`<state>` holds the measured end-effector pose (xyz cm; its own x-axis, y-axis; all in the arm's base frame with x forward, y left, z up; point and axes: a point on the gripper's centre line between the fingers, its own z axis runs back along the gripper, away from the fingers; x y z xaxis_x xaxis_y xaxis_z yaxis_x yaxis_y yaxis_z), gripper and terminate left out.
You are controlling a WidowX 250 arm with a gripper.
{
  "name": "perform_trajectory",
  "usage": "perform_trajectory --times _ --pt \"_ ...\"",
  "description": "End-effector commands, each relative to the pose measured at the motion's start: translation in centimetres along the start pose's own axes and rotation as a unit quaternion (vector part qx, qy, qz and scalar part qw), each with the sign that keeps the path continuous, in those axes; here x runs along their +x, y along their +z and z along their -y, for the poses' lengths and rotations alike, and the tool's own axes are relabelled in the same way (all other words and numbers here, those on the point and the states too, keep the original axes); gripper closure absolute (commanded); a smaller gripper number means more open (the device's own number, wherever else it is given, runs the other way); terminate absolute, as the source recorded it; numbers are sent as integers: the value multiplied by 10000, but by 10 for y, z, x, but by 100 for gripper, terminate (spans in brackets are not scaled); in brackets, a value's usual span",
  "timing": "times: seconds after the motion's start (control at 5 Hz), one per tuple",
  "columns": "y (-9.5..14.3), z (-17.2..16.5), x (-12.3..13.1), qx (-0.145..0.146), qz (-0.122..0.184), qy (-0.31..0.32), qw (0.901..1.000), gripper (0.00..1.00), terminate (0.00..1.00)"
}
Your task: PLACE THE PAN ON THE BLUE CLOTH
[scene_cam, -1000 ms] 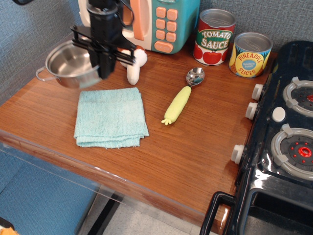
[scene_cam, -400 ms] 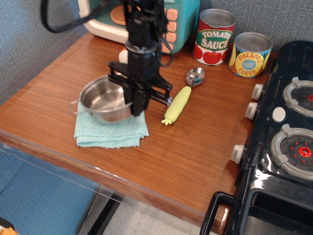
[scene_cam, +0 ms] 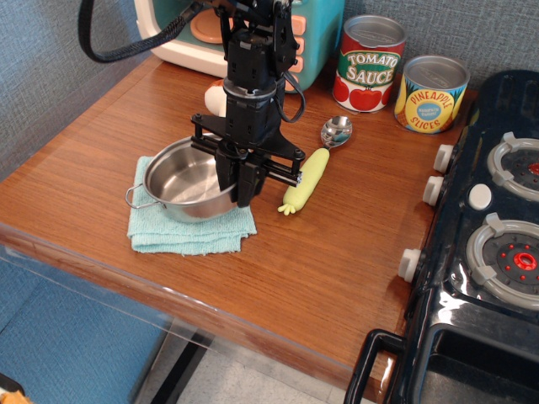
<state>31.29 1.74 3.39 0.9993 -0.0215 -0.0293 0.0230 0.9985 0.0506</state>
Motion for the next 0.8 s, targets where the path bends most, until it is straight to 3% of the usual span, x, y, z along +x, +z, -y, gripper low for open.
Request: perform_trajectory --times 0.0,0.2,0.6 --pt "31 -4 -4 -112 416 78 9990 0 0" --pt "51 7 -8 -79 679 61 9976 0 0" --pt "59 16 -9 -9 668 208 9975 0 0"
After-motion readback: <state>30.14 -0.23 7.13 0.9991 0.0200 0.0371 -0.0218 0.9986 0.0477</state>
